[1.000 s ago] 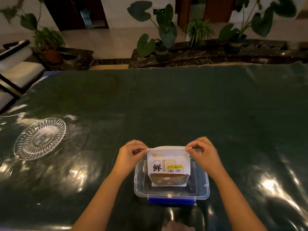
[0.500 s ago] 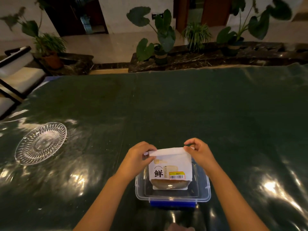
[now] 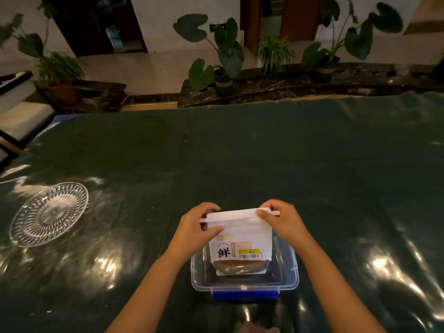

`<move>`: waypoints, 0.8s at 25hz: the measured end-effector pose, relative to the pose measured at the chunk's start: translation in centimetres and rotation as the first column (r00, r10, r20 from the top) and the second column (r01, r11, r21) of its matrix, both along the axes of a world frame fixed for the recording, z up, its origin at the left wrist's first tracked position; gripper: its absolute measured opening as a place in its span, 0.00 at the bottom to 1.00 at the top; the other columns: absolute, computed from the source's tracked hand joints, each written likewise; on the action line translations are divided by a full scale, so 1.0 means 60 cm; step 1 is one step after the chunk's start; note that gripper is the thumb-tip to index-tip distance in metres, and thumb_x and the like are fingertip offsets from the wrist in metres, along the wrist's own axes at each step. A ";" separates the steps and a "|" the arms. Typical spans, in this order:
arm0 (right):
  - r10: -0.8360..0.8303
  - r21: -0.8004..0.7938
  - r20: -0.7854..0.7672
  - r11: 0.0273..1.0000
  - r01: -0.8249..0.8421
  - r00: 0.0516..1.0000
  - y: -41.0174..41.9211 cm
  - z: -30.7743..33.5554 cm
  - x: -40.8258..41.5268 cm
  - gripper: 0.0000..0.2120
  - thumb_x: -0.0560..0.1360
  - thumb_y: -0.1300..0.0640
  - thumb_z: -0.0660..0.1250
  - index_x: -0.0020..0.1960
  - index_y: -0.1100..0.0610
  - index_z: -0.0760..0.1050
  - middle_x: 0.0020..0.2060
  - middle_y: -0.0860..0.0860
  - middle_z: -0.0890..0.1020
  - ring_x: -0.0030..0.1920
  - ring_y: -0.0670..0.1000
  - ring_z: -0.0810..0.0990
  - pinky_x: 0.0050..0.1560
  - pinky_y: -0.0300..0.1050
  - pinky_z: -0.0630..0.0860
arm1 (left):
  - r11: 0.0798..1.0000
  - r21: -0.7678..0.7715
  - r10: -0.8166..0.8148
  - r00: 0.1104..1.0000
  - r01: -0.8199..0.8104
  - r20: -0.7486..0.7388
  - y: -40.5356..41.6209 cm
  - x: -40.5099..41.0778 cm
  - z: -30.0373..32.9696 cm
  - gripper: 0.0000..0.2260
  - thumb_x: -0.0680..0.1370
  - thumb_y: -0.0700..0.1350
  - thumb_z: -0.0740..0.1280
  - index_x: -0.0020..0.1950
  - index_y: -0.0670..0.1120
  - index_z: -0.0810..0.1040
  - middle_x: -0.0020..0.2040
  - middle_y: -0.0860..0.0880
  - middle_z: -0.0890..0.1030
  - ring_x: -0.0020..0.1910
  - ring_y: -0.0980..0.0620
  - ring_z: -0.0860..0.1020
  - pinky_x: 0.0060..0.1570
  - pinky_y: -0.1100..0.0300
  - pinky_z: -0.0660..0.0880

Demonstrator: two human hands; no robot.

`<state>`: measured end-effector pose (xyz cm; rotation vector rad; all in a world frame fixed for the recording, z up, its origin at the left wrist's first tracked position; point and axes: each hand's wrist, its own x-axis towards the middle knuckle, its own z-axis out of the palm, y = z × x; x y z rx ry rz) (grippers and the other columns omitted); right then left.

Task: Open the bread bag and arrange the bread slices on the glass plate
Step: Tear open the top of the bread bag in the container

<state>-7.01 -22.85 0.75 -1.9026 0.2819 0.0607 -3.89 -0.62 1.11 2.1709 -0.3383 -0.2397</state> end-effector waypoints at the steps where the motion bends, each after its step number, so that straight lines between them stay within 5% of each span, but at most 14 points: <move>1: -0.016 -0.007 0.004 1.000 0.016 1.000 0.001 0.001 0.002 0.02 0.72 0.56 0.67 0.42 0.50 0.75 0.42 0.46 0.78 0.45 0.48 0.78 0.39 0.38 0.75 | 1.000 0.015 -0.020 0.998 0.019 0.062 0.000 0.000 0.003 0.13 0.71 0.42 0.72 0.49 0.58 0.75 0.46 0.62 0.76 0.46 0.61 0.77 0.40 0.71 0.76; 4: -0.016 0.002 -0.003 1.000 0.016 1.000 0.004 0.005 0.002 0.03 0.73 0.58 0.66 0.43 0.50 0.74 0.43 0.45 0.78 0.46 0.48 0.77 0.40 0.38 0.74 | 0.998 0.034 -0.066 0.979 0.060 0.195 0.003 0.005 0.013 0.07 0.72 0.43 0.71 0.47 0.53 0.81 0.42 0.62 0.77 0.45 0.64 0.77 0.40 0.73 0.74; 7: 0.038 0.028 -0.003 0.999 -0.038 0.999 0.007 0.019 -0.003 0.06 0.75 0.53 0.63 0.41 0.51 0.77 0.43 0.48 0.79 0.48 0.49 0.77 0.42 0.38 0.73 | 0.999 -0.031 -0.011 0.996 0.014 0.094 0.004 0.007 0.018 0.06 0.73 0.45 0.70 0.39 0.56 0.80 0.39 0.59 0.79 0.41 0.62 0.78 0.37 0.71 0.75; 11: 0.201 -0.479 0.077 0.866 -0.141 0.977 -0.001 0.049 0.009 0.06 0.72 0.48 0.66 0.41 0.48 0.80 0.46 0.43 0.77 0.55 0.45 0.70 0.61 0.48 0.60 | 0.997 -0.064 0.033 0.999 -0.035 -0.042 -0.004 0.010 0.023 0.06 0.74 0.45 0.69 0.38 0.54 0.79 0.40 0.55 0.80 0.41 0.57 0.79 0.38 0.67 0.77; 13: 0.285 -0.583 0.042 0.785 -0.208 0.957 0.002 0.065 0.020 0.06 0.73 0.49 0.65 0.41 0.45 0.80 0.44 0.41 0.80 0.54 0.44 0.69 0.64 0.51 0.55 | 0.998 0.007 0.064 0.994 -0.065 0.092 -0.004 0.005 0.028 0.02 0.73 0.46 0.69 0.45 0.52 0.80 0.45 0.57 0.79 0.46 0.57 0.78 0.47 0.64 0.76; 14: 0.305 -0.572 0.016 0.784 -0.242 0.952 0.004 0.069 0.026 0.06 0.73 0.49 0.64 0.41 0.45 0.80 0.42 0.42 0.81 0.52 0.44 0.69 0.65 0.52 0.55 | 0.991 0.089 0.073 0.958 -0.101 0.277 -0.002 0.000 0.031 0.07 0.73 0.46 0.70 0.50 0.50 0.80 0.48 0.56 0.78 0.50 0.57 0.76 0.51 0.64 0.73; 16: 0.314 -0.516 -0.033 0.808 -0.285 0.949 0.008 0.073 0.032 0.06 0.73 0.51 0.65 0.42 0.46 0.80 0.40 0.43 0.82 0.53 0.47 0.70 0.65 0.53 0.62 | 0.968 0.237 -0.077 0.801 -0.082 0.594 0.001 -0.014 0.028 0.14 0.72 0.49 0.70 0.56 0.47 0.79 0.51 0.51 0.80 0.53 0.53 0.76 0.54 0.62 0.70; 18: 0.324 -0.443 -0.070 0.837 -0.320 0.944 0.008 0.076 0.034 0.04 0.72 0.53 0.67 0.43 0.48 0.81 0.38 0.43 0.81 0.51 0.49 0.76 0.58 0.53 0.75 | 0.922 0.387 -0.281 0.705 0.010 0.652 -0.005 -0.033 0.023 0.16 0.72 0.50 0.70 0.58 0.47 0.78 0.52 0.48 0.83 0.53 0.51 0.78 0.55 0.58 0.71; 20: 0.351 -0.412 -0.080 0.841 -0.352 0.933 0.010 0.079 0.034 0.03 0.71 0.55 0.69 0.41 0.48 0.81 0.35 0.42 0.80 0.43 0.45 0.80 0.48 0.48 0.80 | 0.878 0.477 -0.359 0.730 0.052 0.581 -0.016 -0.042 0.022 0.17 0.69 0.48 0.73 0.57 0.47 0.79 0.52 0.49 0.84 0.54 0.50 0.79 0.56 0.54 0.72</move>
